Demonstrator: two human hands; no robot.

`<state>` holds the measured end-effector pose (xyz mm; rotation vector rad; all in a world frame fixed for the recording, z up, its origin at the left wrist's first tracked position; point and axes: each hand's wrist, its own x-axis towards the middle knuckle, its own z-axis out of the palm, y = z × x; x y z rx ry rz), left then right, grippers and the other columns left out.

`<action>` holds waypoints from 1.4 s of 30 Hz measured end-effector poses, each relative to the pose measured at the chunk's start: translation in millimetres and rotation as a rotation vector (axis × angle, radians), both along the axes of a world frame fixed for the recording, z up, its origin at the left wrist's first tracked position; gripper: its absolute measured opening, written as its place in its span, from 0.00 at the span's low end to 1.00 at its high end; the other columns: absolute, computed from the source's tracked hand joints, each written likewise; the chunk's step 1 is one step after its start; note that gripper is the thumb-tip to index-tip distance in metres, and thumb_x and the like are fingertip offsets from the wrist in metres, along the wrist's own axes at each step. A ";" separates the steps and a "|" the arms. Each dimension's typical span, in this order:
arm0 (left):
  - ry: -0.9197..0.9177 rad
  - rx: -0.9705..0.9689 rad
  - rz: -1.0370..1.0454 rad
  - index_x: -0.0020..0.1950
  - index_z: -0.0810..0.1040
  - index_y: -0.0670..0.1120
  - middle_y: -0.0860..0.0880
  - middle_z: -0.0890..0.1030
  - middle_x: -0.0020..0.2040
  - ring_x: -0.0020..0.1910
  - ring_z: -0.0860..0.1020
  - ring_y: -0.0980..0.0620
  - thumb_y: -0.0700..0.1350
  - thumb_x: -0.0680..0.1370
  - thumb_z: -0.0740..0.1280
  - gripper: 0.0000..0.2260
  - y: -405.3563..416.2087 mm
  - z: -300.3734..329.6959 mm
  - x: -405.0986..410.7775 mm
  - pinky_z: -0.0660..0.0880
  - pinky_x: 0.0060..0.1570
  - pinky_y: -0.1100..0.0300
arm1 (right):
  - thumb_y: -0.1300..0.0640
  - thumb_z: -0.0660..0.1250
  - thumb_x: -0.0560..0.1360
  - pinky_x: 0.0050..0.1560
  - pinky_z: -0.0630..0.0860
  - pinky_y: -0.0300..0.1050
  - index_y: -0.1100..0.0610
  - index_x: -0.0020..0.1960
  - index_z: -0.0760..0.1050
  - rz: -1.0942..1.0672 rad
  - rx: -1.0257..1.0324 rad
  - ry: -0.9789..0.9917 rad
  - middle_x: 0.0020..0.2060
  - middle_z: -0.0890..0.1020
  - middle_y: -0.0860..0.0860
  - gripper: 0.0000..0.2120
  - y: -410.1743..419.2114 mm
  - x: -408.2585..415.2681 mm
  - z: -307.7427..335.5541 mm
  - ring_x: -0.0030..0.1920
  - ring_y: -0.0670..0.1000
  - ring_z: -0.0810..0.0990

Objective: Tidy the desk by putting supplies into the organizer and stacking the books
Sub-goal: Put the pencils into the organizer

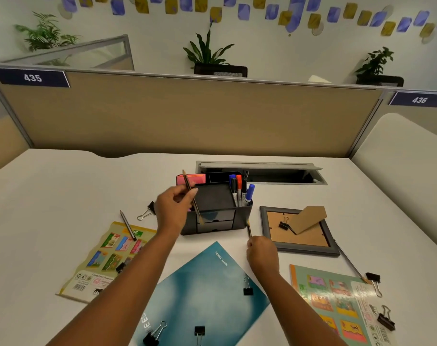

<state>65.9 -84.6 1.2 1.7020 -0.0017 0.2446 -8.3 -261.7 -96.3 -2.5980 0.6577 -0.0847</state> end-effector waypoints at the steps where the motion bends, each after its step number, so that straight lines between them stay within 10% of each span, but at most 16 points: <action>1: -0.016 0.004 0.025 0.57 0.80 0.39 0.46 0.81 0.45 0.40 0.80 0.48 0.39 0.73 0.70 0.12 4.0 4.9 6.4 0.82 0.40 0.60 | 0.62 0.63 0.75 0.48 0.75 0.41 0.61 0.54 0.77 -0.050 0.036 -0.049 0.49 0.81 0.57 0.09 -1.3 -0.9 2.0 0.46 0.52 0.79; 10: -0.079 0.120 0.111 0.58 0.80 0.42 0.41 0.83 0.53 0.50 0.81 0.41 0.40 0.74 0.69 0.13 20.9 18.7 49.7 0.79 0.53 0.44 | 0.66 0.66 0.71 0.37 0.73 0.40 0.62 0.43 0.79 -0.365 0.245 -0.591 0.38 0.83 0.59 0.04 -41.7 -2.5 61.3 0.35 0.54 0.78; 17: -0.036 0.304 0.059 0.60 0.79 0.40 0.41 0.82 0.57 0.53 0.80 0.43 0.40 0.75 0.68 0.13 18.6 2.1 54.8 0.75 0.55 0.54 | 0.66 0.67 0.73 0.38 0.70 0.21 0.65 0.50 0.79 -0.179 0.196 -0.928 0.44 0.82 0.57 0.07 -36.8 9.1 114.9 0.43 0.47 0.76; 37: -0.003 0.396 -0.116 0.66 0.74 0.41 0.41 0.78 0.61 0.59 0.76 0.43 0.40 0.74 0.69 0.20 34.2 -34.7 56.2 0.73 0.55 0.57 | 0.64 0.63 0.75 0.57 0.77 0.47 0.62 0.61 0.74 0.592 -0.153 -0.322 0.60 0.73 0.57 0.14 65.9 88.3 97.7 0.55 0.56 0.77; 42: -0.026 0.447 0.195 0.63 0.76 0.41 0.39 0.79 0.57 0.52 0.78 0.43 0.41 0.76 0.67 0.16 68.3 -63.0 48.3 0.73 0.49 0.54 | 0.64 0.64 0.75 0.57 0.76 0.48 0.61 0.64 0.71 0.621 -0.182 -0.240 0.61 0.73 0.56 0.18 70.7 84.8 87.9 0.56 0.57 0.76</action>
